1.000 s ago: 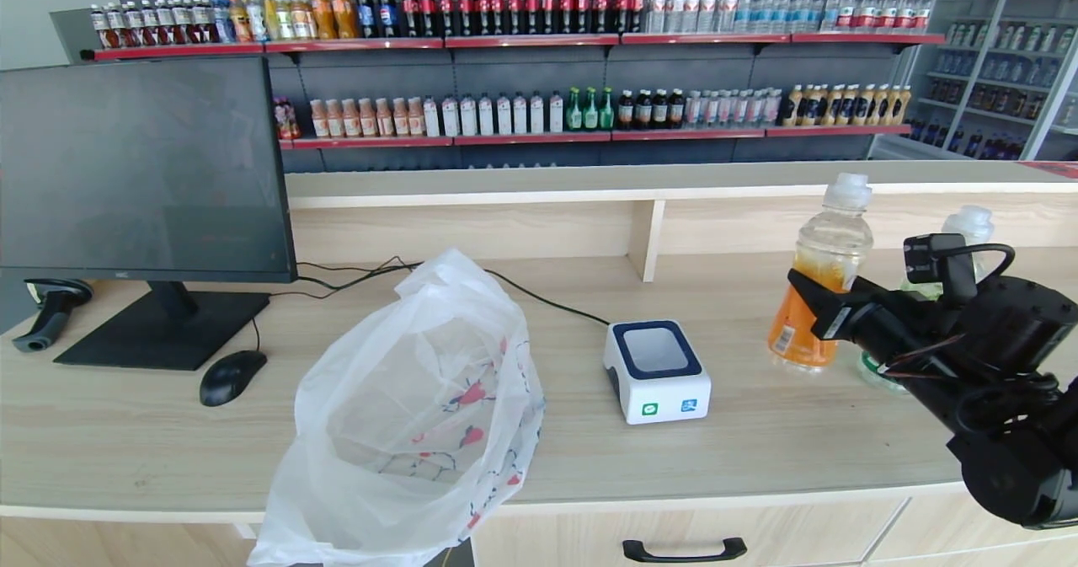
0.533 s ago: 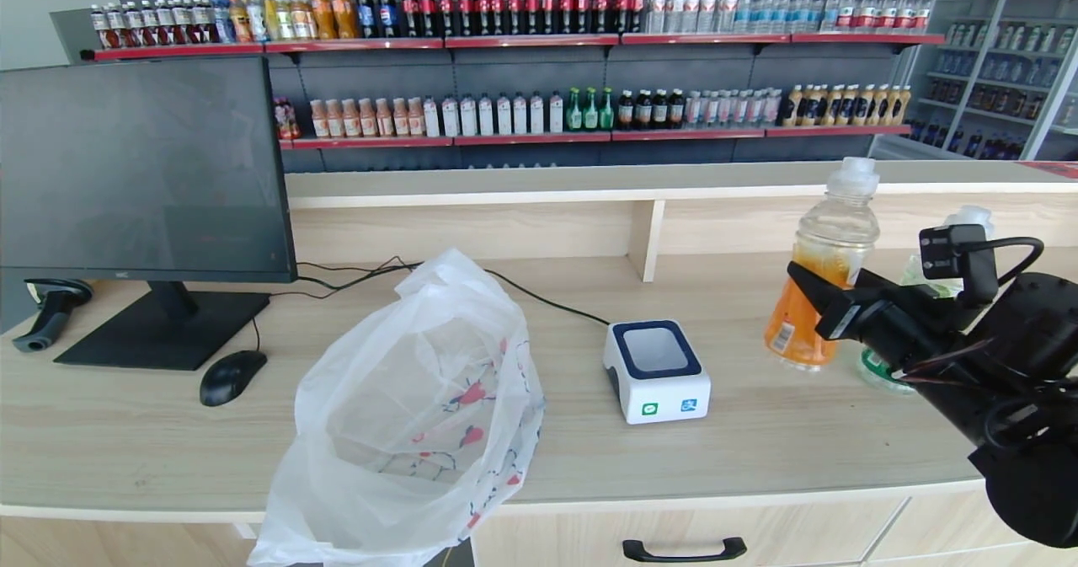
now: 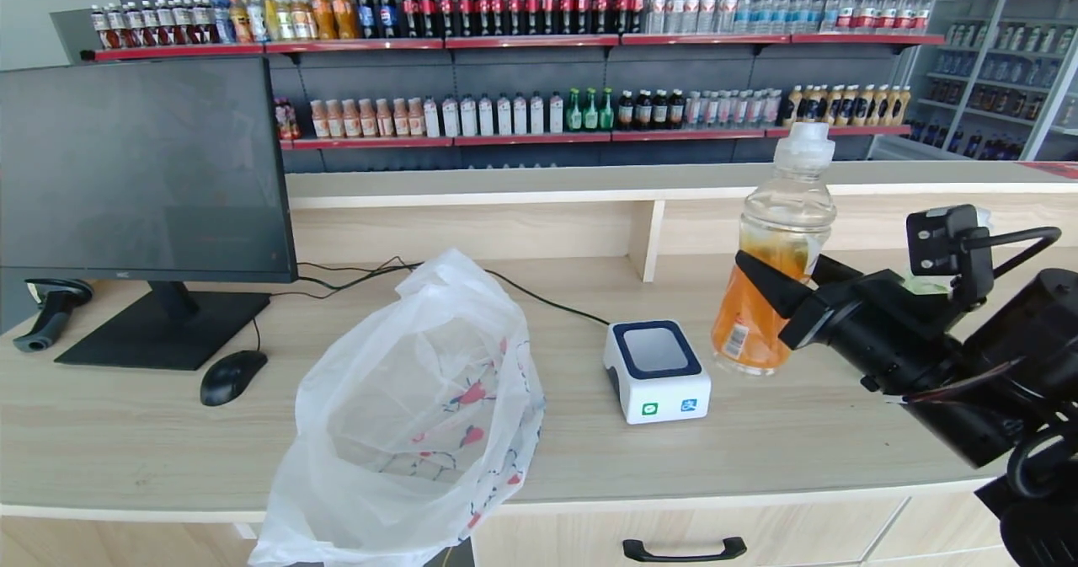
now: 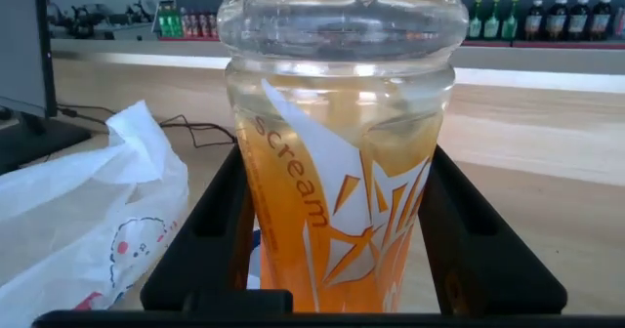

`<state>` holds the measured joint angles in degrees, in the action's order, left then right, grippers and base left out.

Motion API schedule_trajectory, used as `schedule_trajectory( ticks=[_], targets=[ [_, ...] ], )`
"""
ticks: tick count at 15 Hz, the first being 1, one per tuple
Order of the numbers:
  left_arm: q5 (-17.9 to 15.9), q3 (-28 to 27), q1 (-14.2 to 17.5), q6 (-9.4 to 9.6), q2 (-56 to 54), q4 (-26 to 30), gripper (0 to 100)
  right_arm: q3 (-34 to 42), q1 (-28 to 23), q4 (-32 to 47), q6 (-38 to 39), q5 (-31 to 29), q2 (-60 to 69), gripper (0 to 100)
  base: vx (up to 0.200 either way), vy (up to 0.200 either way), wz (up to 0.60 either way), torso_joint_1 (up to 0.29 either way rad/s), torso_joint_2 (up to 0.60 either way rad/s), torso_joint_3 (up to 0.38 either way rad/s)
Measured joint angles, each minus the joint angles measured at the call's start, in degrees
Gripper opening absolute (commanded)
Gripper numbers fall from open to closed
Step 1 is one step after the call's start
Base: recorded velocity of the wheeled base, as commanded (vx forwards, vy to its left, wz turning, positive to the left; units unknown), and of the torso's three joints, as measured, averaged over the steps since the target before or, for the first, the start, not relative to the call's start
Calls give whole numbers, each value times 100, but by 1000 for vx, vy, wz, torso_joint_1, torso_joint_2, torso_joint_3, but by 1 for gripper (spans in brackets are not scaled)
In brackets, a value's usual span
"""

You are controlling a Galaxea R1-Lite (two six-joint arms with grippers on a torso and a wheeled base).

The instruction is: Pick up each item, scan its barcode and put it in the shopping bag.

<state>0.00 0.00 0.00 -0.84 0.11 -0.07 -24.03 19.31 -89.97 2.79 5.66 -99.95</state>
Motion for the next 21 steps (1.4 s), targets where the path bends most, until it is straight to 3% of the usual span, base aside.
schedule_trajectory(
  ticks=[10,19,21],
  targets=[
    [0,0,0,-2,0,0,100,-77,1448,0,218,11,533,0,0,0,0,0,0,0],
    [2,0,0,-2,0,0,100,-149,1602,2,486,2,819,0,0,0,0,0,0,0],
    [0,0,0,-2,0,0,100,-141,1844,5,744,-7,905,0,0,0,0,0,0,0]
  ],
)
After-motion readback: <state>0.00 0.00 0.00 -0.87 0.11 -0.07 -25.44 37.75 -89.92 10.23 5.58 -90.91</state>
